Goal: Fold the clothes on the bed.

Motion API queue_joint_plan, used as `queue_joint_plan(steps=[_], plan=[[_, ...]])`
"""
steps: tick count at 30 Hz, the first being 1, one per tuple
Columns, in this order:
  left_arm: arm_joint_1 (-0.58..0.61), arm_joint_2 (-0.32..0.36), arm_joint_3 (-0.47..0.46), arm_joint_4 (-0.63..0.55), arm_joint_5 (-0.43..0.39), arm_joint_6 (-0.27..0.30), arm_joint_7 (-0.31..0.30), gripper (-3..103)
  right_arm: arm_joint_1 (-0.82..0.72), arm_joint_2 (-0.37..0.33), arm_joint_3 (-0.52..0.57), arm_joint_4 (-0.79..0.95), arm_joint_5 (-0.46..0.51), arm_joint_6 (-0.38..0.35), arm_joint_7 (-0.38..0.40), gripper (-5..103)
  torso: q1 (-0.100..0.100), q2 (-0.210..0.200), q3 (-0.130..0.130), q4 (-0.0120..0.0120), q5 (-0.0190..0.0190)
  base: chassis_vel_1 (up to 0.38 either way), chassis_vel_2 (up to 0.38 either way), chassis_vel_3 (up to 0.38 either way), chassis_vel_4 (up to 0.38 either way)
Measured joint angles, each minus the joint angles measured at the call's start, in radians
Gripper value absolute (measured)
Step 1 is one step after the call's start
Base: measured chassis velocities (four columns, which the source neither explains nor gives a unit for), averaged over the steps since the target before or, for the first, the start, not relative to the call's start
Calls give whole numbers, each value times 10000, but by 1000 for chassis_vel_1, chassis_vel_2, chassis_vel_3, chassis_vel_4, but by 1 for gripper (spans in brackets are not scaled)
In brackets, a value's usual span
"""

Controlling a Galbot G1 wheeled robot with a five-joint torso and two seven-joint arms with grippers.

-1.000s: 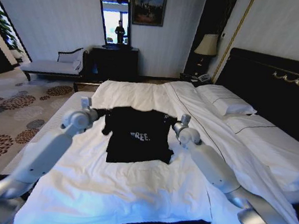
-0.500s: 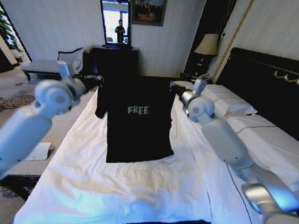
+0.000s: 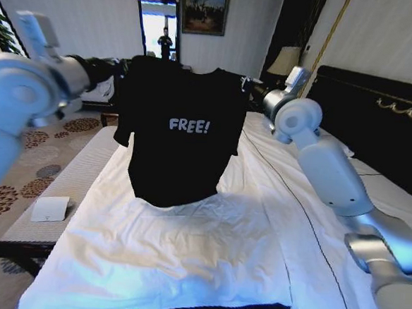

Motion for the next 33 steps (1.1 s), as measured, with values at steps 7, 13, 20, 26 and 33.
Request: queue_joint_plan(steps=[7, 13, 20, 26, 33], plan=[[2529, 2194, -3219, -2169, -1360, -55, -231, 0, -684, -721, 865, 2269, 970, -392, 796, 0, -3, 0, -1, 3, 4, 0, 0, 0, 0], [3187, 3530, -5159, -2836, -3734, 129, -993, 0, -1807, -2431, 2720, 4572, 1624, -882, 930, 0, -6, 2, -3, -6, 9, 0, 0, 0, 0], [2847, 4477, -6248, -2837, -6594, 741, -2428, 0, -3171, -3998, 4952, 5880, 2876, -993, 442, 0, -7, 2, -3, -3, 10, 0, 0, 0, 0], [2789, 4643, -6099, -3213, -7598, 1038, -3262, 0, -4952, -4625, 6337, 6838, 3926, -1017, 511, 0, -2, 2, -1, -3, 4, 0, 0, 0, 0], [4867, 3304, -4638, -3074, -4602, 1055, -3071, 0, -5700, -3194, 4890, 6227, 2659, -1200, 856, 0, 0, 0, 2, -3, 4, 0, 0, 0, 0]])
